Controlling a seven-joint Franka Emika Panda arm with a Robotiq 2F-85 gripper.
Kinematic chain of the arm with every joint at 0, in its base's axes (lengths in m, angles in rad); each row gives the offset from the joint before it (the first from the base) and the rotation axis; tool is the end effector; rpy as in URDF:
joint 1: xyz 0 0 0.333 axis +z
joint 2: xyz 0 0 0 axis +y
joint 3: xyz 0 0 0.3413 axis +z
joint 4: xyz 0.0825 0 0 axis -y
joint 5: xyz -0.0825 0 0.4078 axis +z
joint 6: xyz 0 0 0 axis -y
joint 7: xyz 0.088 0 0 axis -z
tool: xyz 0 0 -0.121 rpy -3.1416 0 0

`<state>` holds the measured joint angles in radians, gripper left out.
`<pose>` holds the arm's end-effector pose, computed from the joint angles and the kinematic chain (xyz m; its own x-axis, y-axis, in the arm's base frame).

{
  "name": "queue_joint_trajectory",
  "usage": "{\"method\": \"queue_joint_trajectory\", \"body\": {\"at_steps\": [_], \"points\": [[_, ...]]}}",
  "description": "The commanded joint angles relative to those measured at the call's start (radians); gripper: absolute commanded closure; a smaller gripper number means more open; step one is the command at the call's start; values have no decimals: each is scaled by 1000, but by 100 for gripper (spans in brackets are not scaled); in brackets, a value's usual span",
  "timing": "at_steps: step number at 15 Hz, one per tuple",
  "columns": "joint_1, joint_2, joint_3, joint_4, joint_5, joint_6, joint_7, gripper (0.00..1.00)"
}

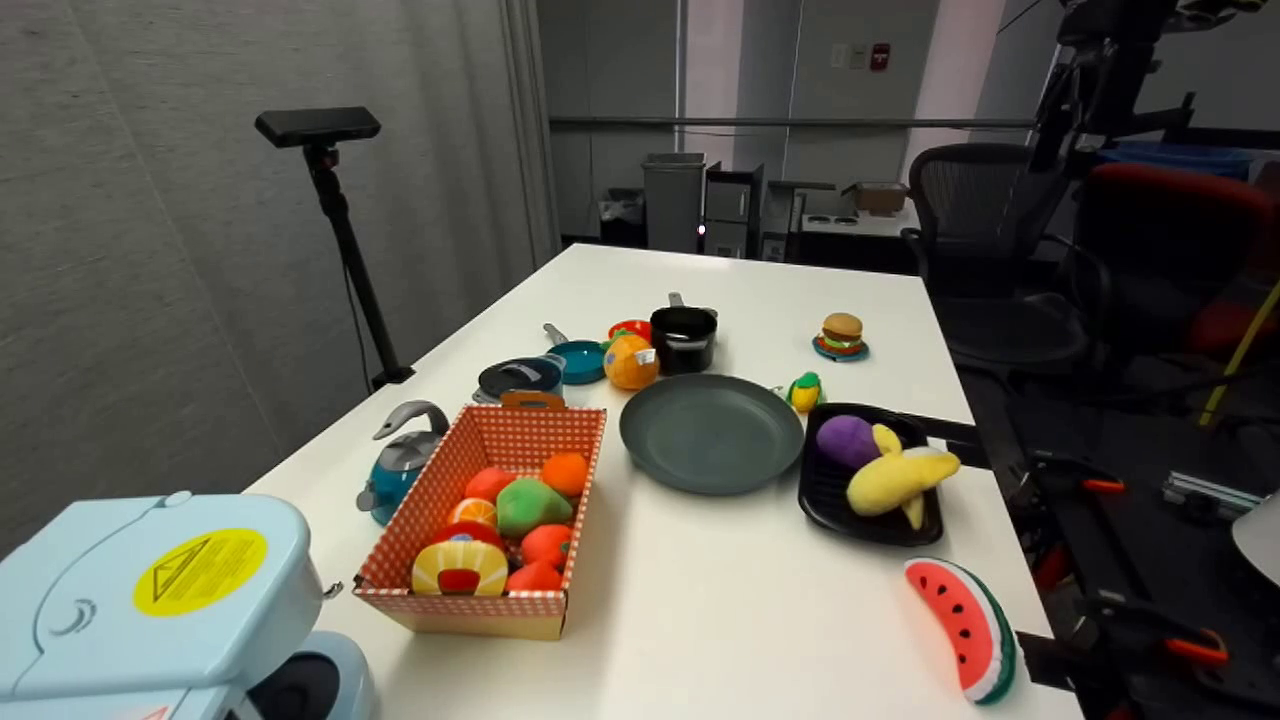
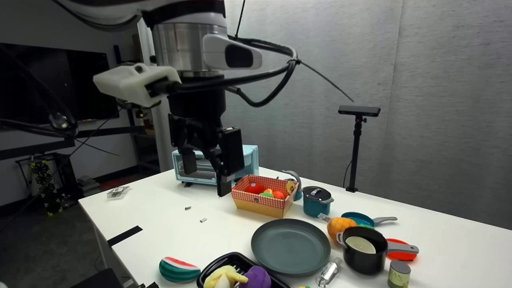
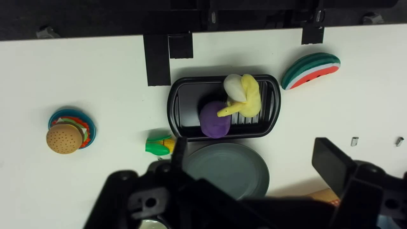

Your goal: Pick the yellow and green object and put it in the cup

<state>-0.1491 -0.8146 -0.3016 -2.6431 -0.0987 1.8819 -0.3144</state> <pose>0.2869 -0.1508 0.4746 0.9972 -0.0234 0.0709 -0.0158 -0.9943 -0.1058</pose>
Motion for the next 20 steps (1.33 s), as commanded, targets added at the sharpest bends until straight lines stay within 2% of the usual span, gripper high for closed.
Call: {"method": "queue_joint_trajectory", "body": {"at_steps": [1,15,20], "points": [[-4,1,4,2,4,-2,-3,0],[-4,1,4,2,4,-2,-3,0],[12,-4,-21,-11,-17,-25,-105,0]]}}
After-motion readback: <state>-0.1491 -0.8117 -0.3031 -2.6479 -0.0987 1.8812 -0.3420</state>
